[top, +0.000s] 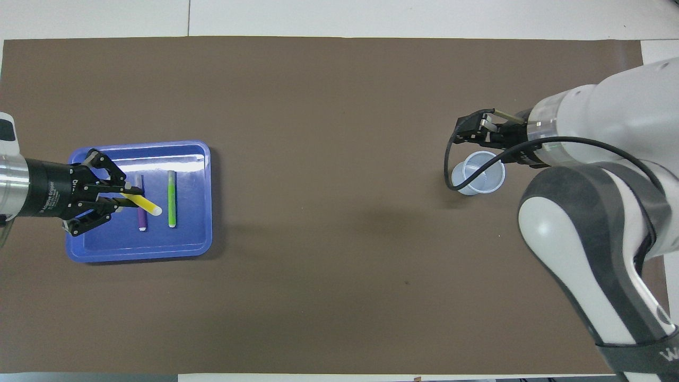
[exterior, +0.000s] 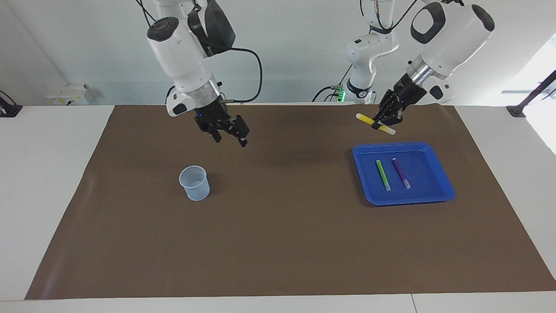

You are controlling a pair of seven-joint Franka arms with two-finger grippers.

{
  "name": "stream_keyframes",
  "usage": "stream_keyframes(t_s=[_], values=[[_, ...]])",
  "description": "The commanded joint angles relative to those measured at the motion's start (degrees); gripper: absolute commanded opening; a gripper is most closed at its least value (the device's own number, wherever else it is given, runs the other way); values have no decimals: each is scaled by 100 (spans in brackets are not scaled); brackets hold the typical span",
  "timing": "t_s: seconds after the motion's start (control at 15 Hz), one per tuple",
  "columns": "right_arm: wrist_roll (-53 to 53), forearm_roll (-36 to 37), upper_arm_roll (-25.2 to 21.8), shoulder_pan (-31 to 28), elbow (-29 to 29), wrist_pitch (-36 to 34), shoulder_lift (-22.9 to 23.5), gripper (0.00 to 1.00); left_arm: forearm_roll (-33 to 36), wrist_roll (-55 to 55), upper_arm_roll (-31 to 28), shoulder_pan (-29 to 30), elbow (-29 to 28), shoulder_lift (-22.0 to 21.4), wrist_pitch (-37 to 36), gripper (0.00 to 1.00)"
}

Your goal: Right arm passes pens to left for tray arrangement

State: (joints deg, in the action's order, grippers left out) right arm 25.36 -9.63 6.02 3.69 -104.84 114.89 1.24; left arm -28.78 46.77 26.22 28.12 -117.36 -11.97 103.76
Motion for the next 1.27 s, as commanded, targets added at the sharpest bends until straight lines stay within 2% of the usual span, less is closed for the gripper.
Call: stream_keyframes(t_s=[0.0, 0.13, 0.27, 0.53, 0.8, 1.2], values=[[-942, 277, -442, -35, -186, -1, -168, 100, 205, -1692, 32, 386, -532, -122, 380, 0], [-1357, 645, -627, -26, -81, -88, -124, 100, 512, -2808, 32, 606, -631, 201, 653, 0], [-1376, 988, -715, -26, 86, -255, -115, 100, 1222, -3724, 41, 642, -604, 711, 1056, 0], [-1577, 1069, -909, -35, 657, -914, -107, 100, 2260, -4929, 32, 651, -552, 1415, 1699, 0], [-1745, 1078, -988, -61, 1140, -1634, -133, 100, 2825, -5441, 32, 783, -543, 1873, 2104, 0], [-2035, 1086, -997, -132, 1405, -2479, -230, 100, 2870, -5371, 32, 809, -586, 2076, 2280, 0]])
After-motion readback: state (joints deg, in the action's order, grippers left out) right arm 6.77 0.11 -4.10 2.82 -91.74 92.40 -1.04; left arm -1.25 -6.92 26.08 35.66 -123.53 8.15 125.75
